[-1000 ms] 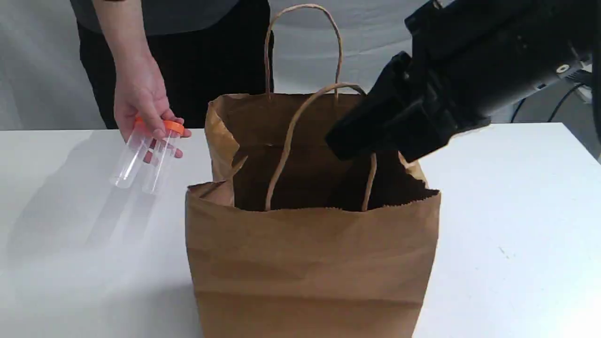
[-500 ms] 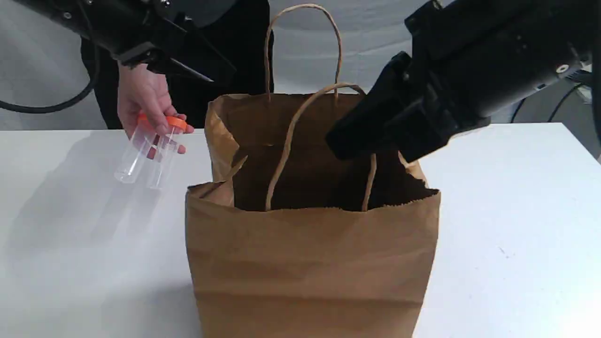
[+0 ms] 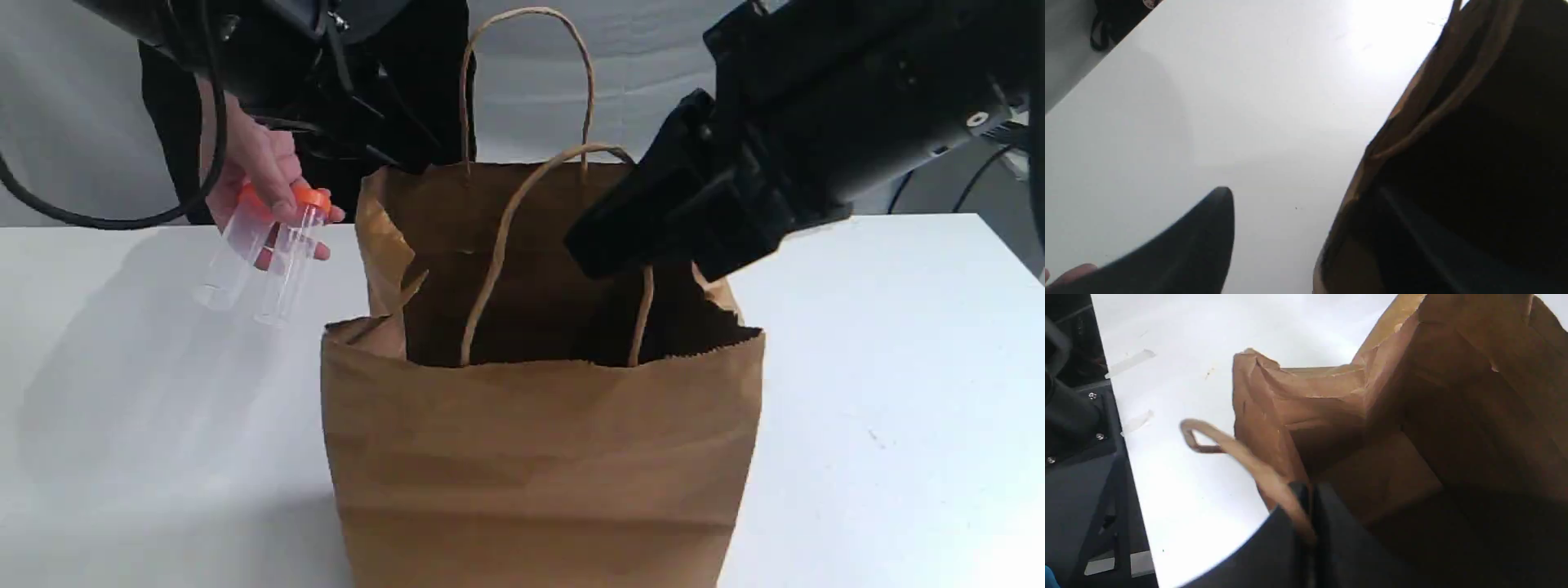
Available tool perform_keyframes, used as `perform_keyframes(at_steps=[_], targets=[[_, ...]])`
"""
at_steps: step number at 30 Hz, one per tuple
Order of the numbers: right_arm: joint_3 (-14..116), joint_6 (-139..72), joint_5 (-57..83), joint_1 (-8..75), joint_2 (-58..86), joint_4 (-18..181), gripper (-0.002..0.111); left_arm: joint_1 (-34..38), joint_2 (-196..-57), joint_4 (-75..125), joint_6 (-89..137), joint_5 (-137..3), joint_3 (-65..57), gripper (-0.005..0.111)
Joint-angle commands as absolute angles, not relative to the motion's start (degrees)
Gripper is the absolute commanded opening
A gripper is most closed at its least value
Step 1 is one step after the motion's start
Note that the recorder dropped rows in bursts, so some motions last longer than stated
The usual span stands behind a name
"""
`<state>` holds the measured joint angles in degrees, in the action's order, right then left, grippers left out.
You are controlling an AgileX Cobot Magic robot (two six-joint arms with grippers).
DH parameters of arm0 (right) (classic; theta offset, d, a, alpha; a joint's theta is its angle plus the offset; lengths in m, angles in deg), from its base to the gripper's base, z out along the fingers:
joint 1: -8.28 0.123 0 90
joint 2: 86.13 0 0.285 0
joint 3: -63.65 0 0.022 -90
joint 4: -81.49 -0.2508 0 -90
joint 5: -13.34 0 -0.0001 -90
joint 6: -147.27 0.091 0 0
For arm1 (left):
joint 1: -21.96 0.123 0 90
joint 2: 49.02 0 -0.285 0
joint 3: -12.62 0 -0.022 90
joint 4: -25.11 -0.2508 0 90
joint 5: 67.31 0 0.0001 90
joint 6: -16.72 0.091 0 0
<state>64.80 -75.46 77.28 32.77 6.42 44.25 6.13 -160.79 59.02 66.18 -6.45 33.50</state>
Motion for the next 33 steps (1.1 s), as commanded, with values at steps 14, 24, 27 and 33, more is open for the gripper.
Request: perform_keyframes(at_steps=[14, 24, 27, 33], targets=[[64.52, -75.57, 76.88, 32.87, 6.54, 43.62, 0.000, 5.70, -164.26, 63.86, 66.68, -5.56, 33.76, 0.020], [64.52, -73.62, 76.93, 32.87, 6.54, 42.95, 0.000, 5.70, -167.09, 63.96, 63.56, -2.68, 33.65, 0.000], [65.61, -72.10, 77.94, 32.87, 6.54, 41.52, 0.000, 5.81, -167.82, 63.96, 62.13, -3.34, 33.65, 0.000], [76.44, -68.56, 79.97, 32.87, 6.54, 41.52, 0.000, 6.74, -168.22, 63.22, 57.89, -6.14, 33.65, 0.000]])
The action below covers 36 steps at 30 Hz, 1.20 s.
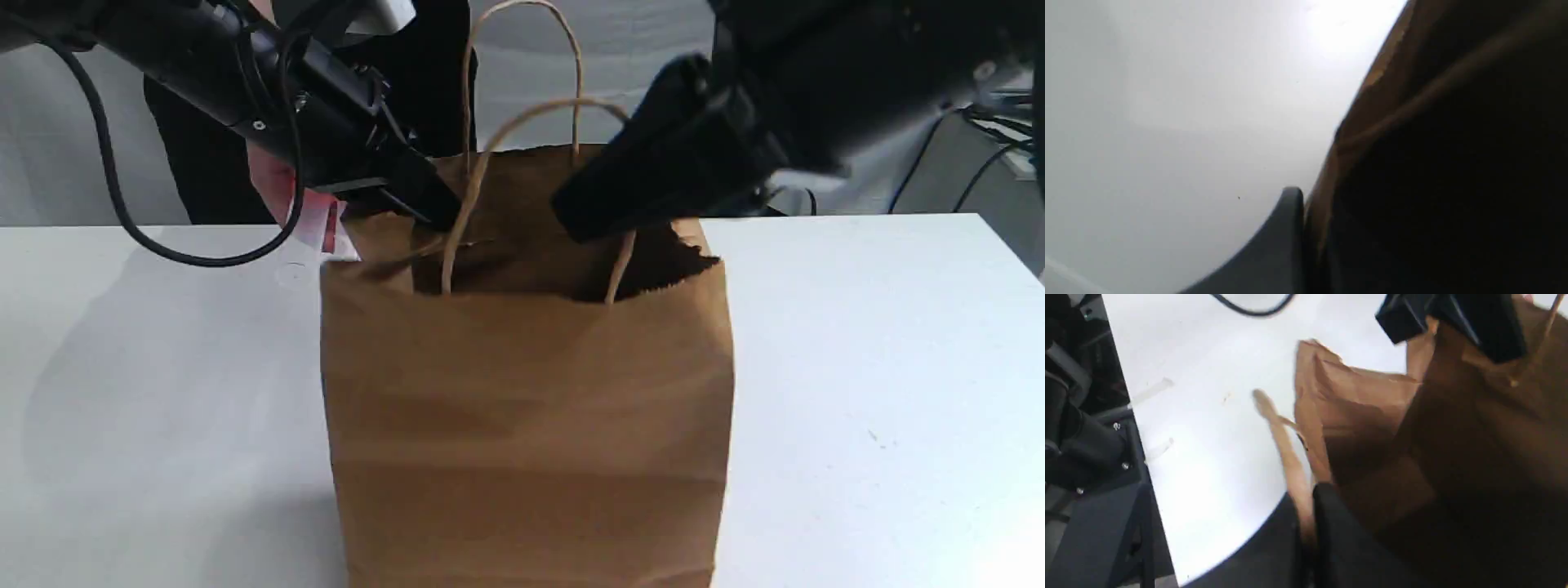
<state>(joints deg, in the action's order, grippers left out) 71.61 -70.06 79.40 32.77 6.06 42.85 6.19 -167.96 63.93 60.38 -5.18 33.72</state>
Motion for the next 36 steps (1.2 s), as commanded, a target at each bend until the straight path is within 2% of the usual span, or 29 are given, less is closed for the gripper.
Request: perform_keyframes(at_steps=[1, 11, 36], targets=[[78.20, -68.29, 79.97, 32.87, 6.27, 41.52, 0.000, 7.04, -168.22, 63.35, 57.28, -6.30, 33.65, 0.000], [87.35, -64.19, 83.06, 32.87, -0.23, 41.49, 0.000, 7.41, -168.22, 62.85, 53.94, -6.32, 33.65, 0.000], [87.60, -65.76, 82.02, 32.87, -1.15, 41.49, 0.000, 7.41, -168.22, 58.79, 51.73, -5.88, 33.65, 0.000]])
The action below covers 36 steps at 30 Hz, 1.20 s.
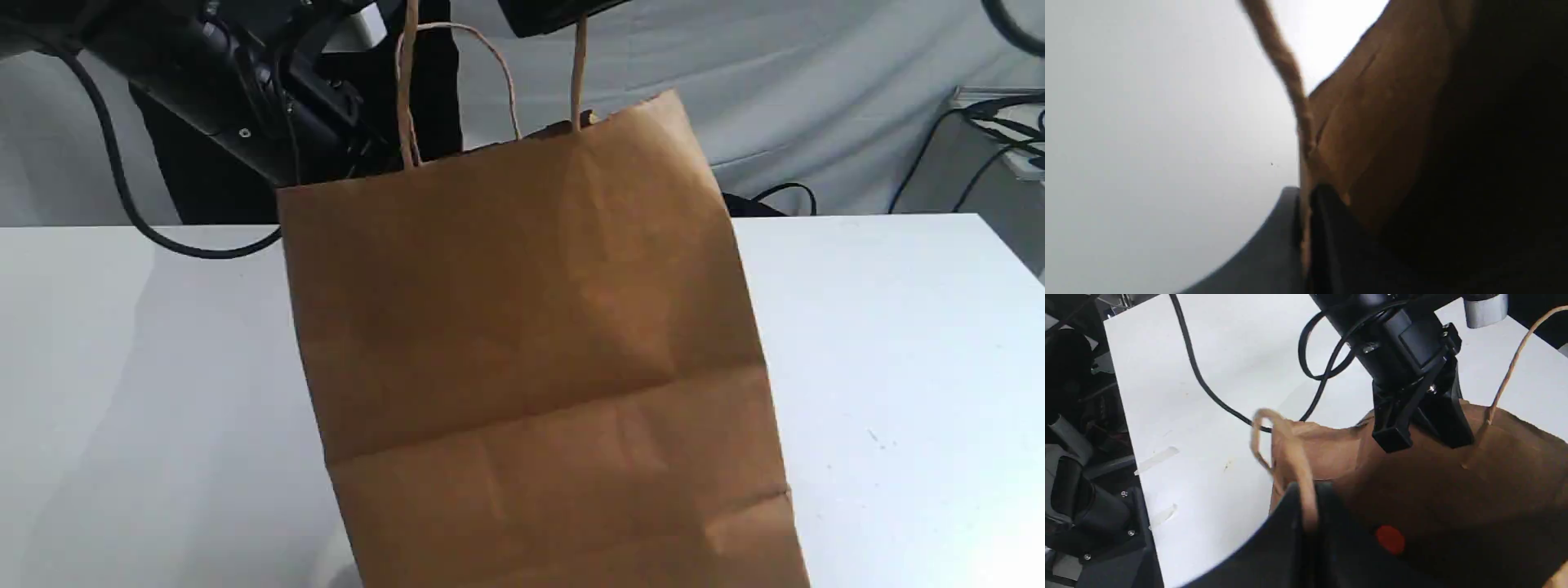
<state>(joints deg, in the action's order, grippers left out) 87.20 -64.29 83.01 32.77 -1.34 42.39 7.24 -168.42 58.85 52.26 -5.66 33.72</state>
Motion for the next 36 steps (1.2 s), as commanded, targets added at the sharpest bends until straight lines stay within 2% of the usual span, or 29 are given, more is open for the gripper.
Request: perform_keyframes(at_steps=[1, 15, 30, 36], targets=[[87.60, -67.26, 81.61, 32.87, -1.15, 41.49, 0.000, 7.41, -168.22, 58.79, 51.95, -5.88, 33.76, 0.000], [85.54, -72.37, 77.11, 32.87, 2.59, 39.85, 0.000, 7.41, -168.22, 56.59, 52.56, -1.36, 45.54, 0.000], [57.36, -74.94, 51.95, 35.87, 11.25, 39.98, 0.000, 7.41, -168.22, 49.14, 51.25, -1.09, 45.83, 0.000], [50.96, -74.94, 49.80, 35.87, 13.06, 39.73, 0.000, 7.41, -168.22, 49.13, 51.25, -0.96, 45.71, 0.000]])
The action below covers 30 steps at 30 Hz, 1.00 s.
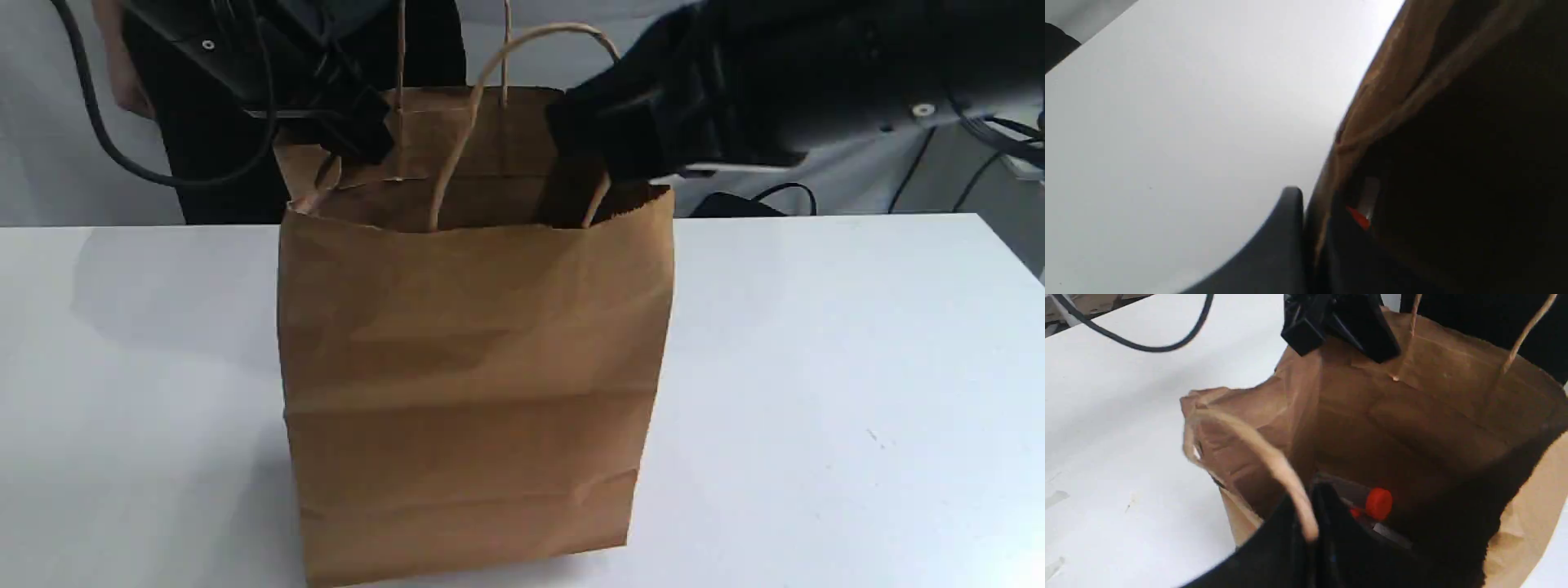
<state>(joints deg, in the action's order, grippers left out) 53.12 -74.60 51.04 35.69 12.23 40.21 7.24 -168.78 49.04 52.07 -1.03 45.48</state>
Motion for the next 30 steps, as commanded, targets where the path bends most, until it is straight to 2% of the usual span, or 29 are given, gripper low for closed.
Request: perform_keyframes(at_steps=[1, 11, 16, 19, 26, 30], targets=[[50.29, -74.94, 49.80, 35.87, 13.06, 39.29, 0.000, 7.41, -168.33, 49.13, 51.25, -0.97, 45.62, 0.000], [48.92, -74.94, 49.63, 35.87, 13.06, 37.36, 0.000, 7.41, -171.38, 48.42, 51.37, 1.68, 45.59, 0.000], [48.92, -74.94, 49.63, 35.87, 13.06, 37.36, 0.000, 7.41, -172.97, 48.42, 51.37, 1.47, 45.59, 0.005], [48.92, -74.94, 49.63, 35.87, 13.06, 37.36, 0.000, 7.41, -173.10, 48.42, 51.37, 0.86, 45.59, 0.015], [48.92, -74.94, 49.53, 35.87, 13.06, 37.36, 0.000, 7.33, -173.10, 48.42, 49.12, -0.04, 45.70, 0.047], [48.92, -74.94, 48.90, 35.87, 13.06, 37.36, 0.000, 7.33, -172.73, 48.42, 47.64, 0.13, 45.70, 0.052]])
